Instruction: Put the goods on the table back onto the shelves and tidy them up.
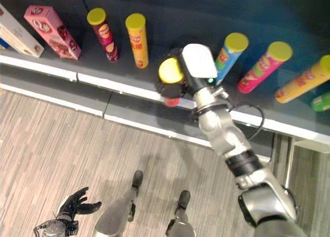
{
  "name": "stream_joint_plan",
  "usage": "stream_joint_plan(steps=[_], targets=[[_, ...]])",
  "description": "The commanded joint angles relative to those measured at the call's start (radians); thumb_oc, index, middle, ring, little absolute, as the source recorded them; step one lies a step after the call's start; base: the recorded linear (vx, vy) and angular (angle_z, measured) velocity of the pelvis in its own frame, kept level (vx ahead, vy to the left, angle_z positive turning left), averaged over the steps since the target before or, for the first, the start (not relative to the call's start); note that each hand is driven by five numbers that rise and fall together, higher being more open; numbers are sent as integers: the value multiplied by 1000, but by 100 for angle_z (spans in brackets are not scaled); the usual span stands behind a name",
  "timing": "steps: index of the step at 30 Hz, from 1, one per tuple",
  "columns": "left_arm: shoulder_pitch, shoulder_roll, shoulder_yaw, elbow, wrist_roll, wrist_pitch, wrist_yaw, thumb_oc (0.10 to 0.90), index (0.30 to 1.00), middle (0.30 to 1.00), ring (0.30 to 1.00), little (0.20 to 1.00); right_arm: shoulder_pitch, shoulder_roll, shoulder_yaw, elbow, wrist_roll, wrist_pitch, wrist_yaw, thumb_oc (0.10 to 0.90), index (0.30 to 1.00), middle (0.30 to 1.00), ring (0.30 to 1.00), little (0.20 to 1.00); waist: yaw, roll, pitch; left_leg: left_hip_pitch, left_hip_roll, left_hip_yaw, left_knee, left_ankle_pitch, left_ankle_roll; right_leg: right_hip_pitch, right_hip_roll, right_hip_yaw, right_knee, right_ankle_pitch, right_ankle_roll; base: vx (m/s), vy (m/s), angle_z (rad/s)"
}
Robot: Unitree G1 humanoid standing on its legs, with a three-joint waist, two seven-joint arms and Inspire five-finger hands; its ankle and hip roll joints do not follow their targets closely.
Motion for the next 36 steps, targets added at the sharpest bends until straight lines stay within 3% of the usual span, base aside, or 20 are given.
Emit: stream_joint_plan(steps=[1,9,17,24,36], targets=[[13,77,-28,13,-53,-56,47,800,900,900,900,900,-167,-53,21,-122,-32,-36,-128,400,300,300,300,300,14,7,-74,24,17,-19,4,-103,-31,33,-11,6,10,-58,31,12,2,13],[-10,92,-68,11,-67,-72,55,800,900,900,900,900,-294,-133,76,98,-24,13,-209,400,300,300,300,300,58,9,-52,-33,1,-69,4,-87,-34,15,-22,-43,8,-55,42,13,-3,15],[-21,93,-88,-13,-97,-83,68,800,900,900,900,900,-354,-147,72,225,45,35,-280,400,300,300,300,300,84,10,-31,-73,-8,-96,4,-79,-33,-5,-28,-60,8,-53,48,5,2,10],[-30,98,-105,-50,-109,-88,73,800,900,900,900,900,-391,-178,59,261,69,51,-327,400,300,300,300,300,101,16,-25,-100,-19,-123,4,-74,-33,-13,-30,-77,8,-57,52,11,-6,11],[-46,94,-124,-67,-117,-90,92,800,900,900,900,900,-400,-164,-5,315,158,55,-403,400,300,300,300,300,115,23,-21,-121,-36,-147,4,-73,-30,-21,-40,-99,8,-56,62,7,1,5]])
